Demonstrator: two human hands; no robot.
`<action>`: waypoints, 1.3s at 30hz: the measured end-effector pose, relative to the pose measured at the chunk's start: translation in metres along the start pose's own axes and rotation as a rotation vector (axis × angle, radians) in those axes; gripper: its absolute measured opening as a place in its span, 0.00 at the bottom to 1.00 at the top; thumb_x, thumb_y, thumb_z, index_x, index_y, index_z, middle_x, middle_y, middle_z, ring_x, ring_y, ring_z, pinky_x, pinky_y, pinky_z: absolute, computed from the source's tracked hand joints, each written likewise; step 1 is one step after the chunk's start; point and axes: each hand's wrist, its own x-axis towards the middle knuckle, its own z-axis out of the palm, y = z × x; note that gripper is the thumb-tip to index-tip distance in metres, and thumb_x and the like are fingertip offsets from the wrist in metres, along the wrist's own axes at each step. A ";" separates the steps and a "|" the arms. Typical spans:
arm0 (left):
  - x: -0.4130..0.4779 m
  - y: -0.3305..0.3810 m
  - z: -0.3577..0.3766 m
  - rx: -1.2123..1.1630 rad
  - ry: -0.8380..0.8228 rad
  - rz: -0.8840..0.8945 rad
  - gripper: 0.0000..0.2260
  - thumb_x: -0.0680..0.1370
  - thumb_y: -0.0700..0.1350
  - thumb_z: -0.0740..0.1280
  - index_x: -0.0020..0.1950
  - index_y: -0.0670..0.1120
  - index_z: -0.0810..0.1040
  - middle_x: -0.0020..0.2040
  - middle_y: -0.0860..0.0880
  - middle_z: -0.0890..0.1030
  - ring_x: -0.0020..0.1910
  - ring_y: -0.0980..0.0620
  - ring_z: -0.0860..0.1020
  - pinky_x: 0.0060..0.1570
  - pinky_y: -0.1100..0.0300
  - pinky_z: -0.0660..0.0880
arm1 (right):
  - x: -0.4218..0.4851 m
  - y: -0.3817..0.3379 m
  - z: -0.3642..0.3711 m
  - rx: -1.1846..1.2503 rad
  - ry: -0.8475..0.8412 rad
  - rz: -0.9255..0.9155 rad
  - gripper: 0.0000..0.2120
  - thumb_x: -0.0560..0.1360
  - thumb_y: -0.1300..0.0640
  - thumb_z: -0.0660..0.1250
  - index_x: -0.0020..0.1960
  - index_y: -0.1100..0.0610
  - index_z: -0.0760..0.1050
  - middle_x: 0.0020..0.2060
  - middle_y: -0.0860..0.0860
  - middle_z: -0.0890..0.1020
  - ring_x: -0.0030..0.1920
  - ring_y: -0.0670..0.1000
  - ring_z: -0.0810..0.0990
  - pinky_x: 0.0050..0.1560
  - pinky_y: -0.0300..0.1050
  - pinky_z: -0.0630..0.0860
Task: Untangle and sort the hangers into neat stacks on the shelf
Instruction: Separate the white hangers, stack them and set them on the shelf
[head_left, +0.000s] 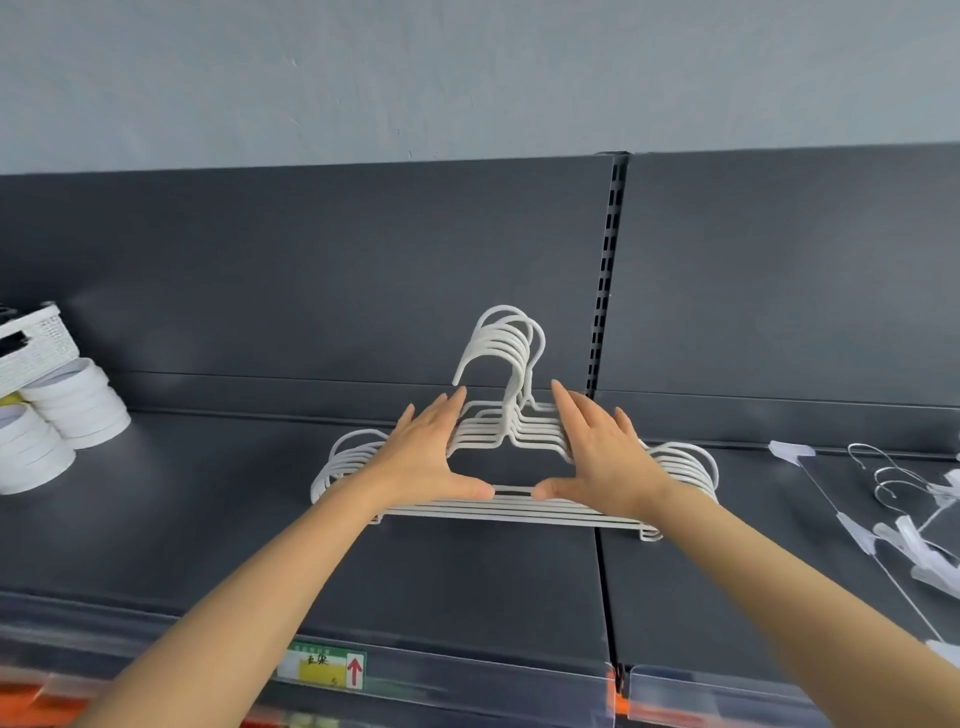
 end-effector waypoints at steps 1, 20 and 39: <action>-0.001 0.003 0.000 0.002 -0.017 -0.010 0.51 0.68 0.60 0.72 0.78 0.51 0.40 0.78 0.54 0.46 0.76 0.57 0.41 0.73 0.57 0.39 | 0.000 0.000 -0.001 0.000 -0.025 0.003 0.57 0.65 0.32 0.68 0.75 0.53 0.33 0.75 0.51 0.54 0.75 0.51 0.50 0.74 0.62 0.47; 0.012 -0.005 0.014 0.090 0.067 0.040 0.49 0.71 0.58 0.70 0.78 0.46 0.41 0.79 0.50 0.45 0.77 0.54 0.43 0.76 0.53 0.43 | -0.004 0.002 -0.010 0.103 -0.092 0.100 0.52 0.68 0.38 0.70 0.76 0.53 0.38 0.76 0.49 0.53 0.76 0.49 0.49 0.75 0.58 0.46; 0.016 -0.007 0.013 0.101 0.029 -0.021 0.46 0.73 0.58 0.68 0.78 0.47 0.42 0.79 0.52 0.47 0.77 0.53 0.44 0.76 0.51 0.45 | -0.013 0.005 0.004 -0.078 0.212 0.090 0.02 0.78 0.60 0.58 0.49 0.58 0.69 0.38 0.51 0.72 0.40 0.57 0.71 0.34 0.47 0.71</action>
